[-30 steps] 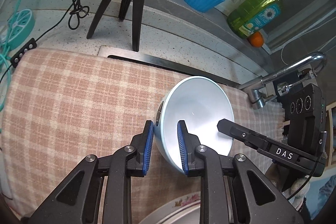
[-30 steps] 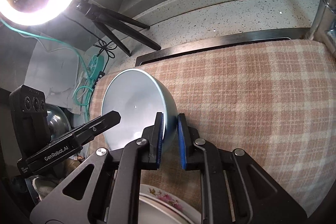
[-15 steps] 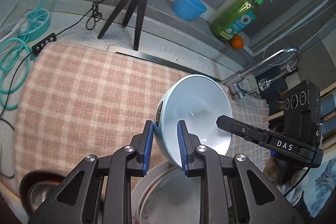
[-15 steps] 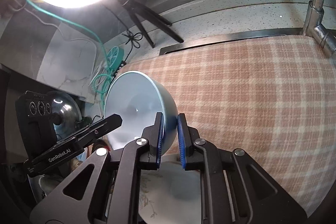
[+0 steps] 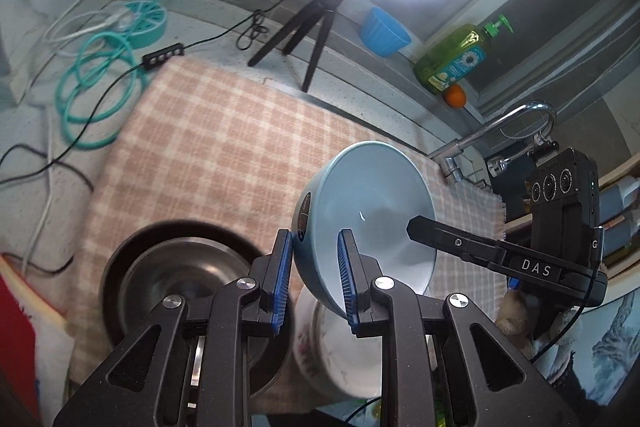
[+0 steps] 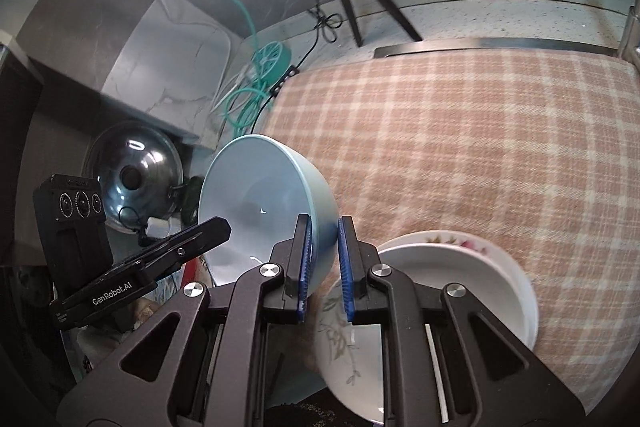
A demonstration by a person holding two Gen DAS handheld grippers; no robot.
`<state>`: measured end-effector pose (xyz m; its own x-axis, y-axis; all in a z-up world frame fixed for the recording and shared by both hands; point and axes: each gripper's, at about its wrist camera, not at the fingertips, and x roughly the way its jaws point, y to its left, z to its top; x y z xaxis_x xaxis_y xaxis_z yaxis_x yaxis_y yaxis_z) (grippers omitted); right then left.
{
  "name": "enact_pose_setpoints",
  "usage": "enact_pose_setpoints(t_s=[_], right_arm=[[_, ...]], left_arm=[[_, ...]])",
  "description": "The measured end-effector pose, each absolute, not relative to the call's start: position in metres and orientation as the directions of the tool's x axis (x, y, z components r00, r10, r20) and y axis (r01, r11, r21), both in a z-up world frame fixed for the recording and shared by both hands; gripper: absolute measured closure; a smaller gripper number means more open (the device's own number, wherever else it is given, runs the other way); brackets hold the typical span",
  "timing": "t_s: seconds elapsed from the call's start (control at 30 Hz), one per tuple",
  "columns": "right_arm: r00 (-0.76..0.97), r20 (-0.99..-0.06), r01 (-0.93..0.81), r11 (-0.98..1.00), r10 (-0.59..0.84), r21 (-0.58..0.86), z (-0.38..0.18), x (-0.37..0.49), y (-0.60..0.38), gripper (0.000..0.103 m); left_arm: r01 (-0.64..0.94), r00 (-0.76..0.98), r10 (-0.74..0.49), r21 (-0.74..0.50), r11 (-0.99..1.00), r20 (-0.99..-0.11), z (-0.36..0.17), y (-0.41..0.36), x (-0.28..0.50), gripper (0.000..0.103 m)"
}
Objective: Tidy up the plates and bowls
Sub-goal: 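Lift the ceramic bowl with both grippers and carry it over the steel bowls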
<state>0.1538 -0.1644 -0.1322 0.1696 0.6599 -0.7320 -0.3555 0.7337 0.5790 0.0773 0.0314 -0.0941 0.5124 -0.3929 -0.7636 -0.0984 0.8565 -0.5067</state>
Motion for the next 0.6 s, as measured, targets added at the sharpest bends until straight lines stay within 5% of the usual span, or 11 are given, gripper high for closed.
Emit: enact_pose_setpoints(t_s=[0.6], right_arm=[[0.044, -0.79, -0.465, 0.712, 0.611, 0.525, -0.16, 0.121, -0.082, 0.09]], left_arm=[[-0.238, 0.514, -0.317, -0.487, 0.84, -0.797, -0.117, 0.091, 0.018, 0.082]])
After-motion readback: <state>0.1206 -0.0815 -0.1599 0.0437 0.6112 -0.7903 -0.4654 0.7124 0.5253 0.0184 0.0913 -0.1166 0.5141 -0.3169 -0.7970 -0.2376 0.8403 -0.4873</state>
